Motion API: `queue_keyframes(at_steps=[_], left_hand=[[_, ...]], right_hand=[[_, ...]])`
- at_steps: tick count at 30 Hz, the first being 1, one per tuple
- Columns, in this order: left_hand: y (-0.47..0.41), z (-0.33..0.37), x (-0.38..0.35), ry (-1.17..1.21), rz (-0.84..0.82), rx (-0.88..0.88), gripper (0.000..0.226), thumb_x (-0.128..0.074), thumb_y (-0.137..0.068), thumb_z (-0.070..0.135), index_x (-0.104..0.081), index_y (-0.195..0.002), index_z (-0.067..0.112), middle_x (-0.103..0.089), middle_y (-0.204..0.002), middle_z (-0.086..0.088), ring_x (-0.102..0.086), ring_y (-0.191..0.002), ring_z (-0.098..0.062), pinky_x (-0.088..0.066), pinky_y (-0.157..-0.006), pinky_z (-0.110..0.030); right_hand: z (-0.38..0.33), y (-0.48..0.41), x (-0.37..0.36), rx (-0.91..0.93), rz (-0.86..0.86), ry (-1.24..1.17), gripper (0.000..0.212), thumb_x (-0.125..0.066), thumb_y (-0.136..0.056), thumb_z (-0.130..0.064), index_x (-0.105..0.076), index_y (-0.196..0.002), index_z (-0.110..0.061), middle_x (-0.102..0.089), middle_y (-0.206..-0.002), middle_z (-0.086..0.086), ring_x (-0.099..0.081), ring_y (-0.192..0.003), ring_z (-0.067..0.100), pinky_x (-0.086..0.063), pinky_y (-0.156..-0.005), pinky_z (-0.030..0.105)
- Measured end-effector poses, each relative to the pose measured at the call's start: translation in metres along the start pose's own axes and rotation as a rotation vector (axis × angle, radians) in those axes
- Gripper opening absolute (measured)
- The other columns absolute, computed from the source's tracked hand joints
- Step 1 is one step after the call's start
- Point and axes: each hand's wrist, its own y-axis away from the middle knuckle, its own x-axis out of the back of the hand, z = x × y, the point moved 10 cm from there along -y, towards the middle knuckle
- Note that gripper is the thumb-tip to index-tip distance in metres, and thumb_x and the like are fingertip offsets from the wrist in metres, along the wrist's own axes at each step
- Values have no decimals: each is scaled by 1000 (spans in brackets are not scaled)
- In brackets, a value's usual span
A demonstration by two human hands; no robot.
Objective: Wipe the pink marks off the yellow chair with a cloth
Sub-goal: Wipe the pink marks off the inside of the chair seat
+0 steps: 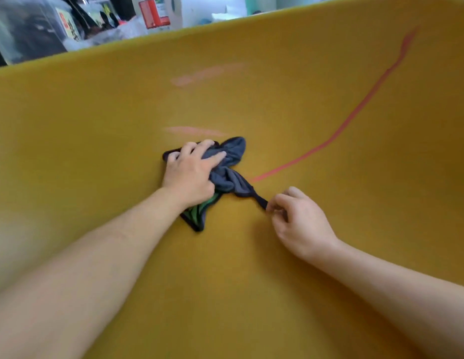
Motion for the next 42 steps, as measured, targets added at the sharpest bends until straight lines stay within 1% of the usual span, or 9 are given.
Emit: queue_keyframes(at_steps=[2,8,11,14,20,26,31,37,42], left_hand=[[12,24,-8,145,-34,69,63,-46,-76,37,-38,-139,44,-24,-155,9,-23,-135,-20,-26,-104,-44],[78,110,-15,201,26,-465,47,-37,-82,59,-55,-122,43,-52,-134,10,-47,-118,-18,-39,-88,-41],[-4,13,0,-101,215,-162,43,-46,-85,51,-57,-125,39,-48,-141,5,-45,-120,-24,-35,-90,-43],[-8,-1,0,66,250,78,45,-52,-82,48,-57,-125,34,-48,-140,2,-44,-117,-28,-37,-88,-47],[53,68,-17,-18,158,-480,57,-62,-67,58,-59,-119,34,-57,-128,3,-49,-105,-23,-45,-69,-38],[2,-40,23,-112,288,142,57,-63,-78,48,-49,-132,33,-42,-141,-4,-41,-116,-32,-40,-80,-46],[32,24,-8,-245,157,-540,64,-73,-66,48,-55,-125,33,-55,-130,-3,-53,-106,-29,-44,-71,-39],[-45,-98,89,-209,463,184,60,-68,-77,36,-48,-134,33,-41,-140,-8,-40,-115,-35,-39,-78,-46],[27,8,-17,-247,161,-529,60,-67,-67,46,-54,-125,37,-55,-129,-4,-52,-105,-29,-42,-73,-39]], right_hand=[[0,-2,7,9,58,37,21,-49,-88,-11,-67,-95,-19,-47,-89,-6,-46,-75,13,-33,-65,28],[14,-12,24,-12,97,151,30,-49,-89,-15,-65,-113,-22,-52,-101,-6,-52,-101,20,-41,-76,30],[4,-3,-9,145,-76,382,41,-43,-90,-25,-50,-130,-33,-50,-133,-7,-46,-124,21,-38,-85,35],[8,-5,-19,117,-106,577,49,-31,-89,-36,-48,-134,-29,-51,-139,-3,-47,-131,22,-39,-89,43],[5,-4,-14,78,-92,591,53,-34,-78,-33,-51,-128,-25,-60,-129,8,-56,-122,29,-43,-94,52],[-9,1,-30,203,-100,640,44,-37,-82,-44,-62,-113,-28,-60,-123,12,-59,-114,30,-47,-89,51],[-41,-19,-33,319,-20,579,17,-53,-70,-33,-59,-78,-19,-57,-72,1,-59,-65,24,-41,-49,30],[-48,-21,-49,347,177,576,31,-41,-71,-26,-65,-89,-18,-51,-77,1,-51,-70,23,-36,-49,33],[-51,-14,-47,394,201,541,38,-41,-74,-27,-65,-102,-17,-56,-79,-1,-57,-71,23,-44,-50,34]])
